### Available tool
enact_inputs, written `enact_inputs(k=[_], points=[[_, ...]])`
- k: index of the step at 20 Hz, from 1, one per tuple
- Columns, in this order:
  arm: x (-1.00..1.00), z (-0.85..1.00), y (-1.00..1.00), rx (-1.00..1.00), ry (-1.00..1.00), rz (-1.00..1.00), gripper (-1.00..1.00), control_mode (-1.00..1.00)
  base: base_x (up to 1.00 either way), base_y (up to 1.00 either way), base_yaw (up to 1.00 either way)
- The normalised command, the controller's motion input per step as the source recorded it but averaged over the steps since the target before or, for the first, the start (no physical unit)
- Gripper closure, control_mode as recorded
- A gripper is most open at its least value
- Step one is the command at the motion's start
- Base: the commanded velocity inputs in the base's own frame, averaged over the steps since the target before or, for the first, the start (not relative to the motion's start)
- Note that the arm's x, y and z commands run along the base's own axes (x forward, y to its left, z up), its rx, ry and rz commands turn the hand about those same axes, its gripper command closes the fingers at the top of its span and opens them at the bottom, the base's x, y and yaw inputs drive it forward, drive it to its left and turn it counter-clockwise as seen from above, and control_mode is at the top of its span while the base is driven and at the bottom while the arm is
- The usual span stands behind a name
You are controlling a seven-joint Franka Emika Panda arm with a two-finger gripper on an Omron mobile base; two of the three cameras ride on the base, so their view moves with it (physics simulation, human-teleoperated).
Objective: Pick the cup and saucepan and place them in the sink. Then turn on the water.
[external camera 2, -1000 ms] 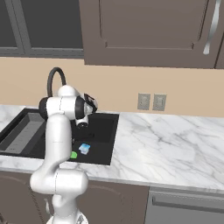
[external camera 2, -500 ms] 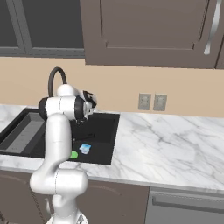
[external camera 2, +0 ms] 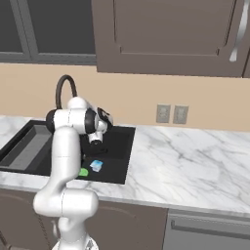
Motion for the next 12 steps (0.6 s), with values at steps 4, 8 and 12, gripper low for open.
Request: enact_inputs(k=[4,8,12], points=[[0.39,-0.75,-1.00,0.75,-0.22,-0.19,-1.00,-1.00,0.00,0.00,0.00],[0.26,-0.65,-1.00,0.70,-0.14,-0.22,-1.00,-1.00,0.00,0.00,0.00],[0.00,-0.38,-0.90,0.50,0.00,-0.23,-1.00,-1.00,0.00,0.00,0.00]])
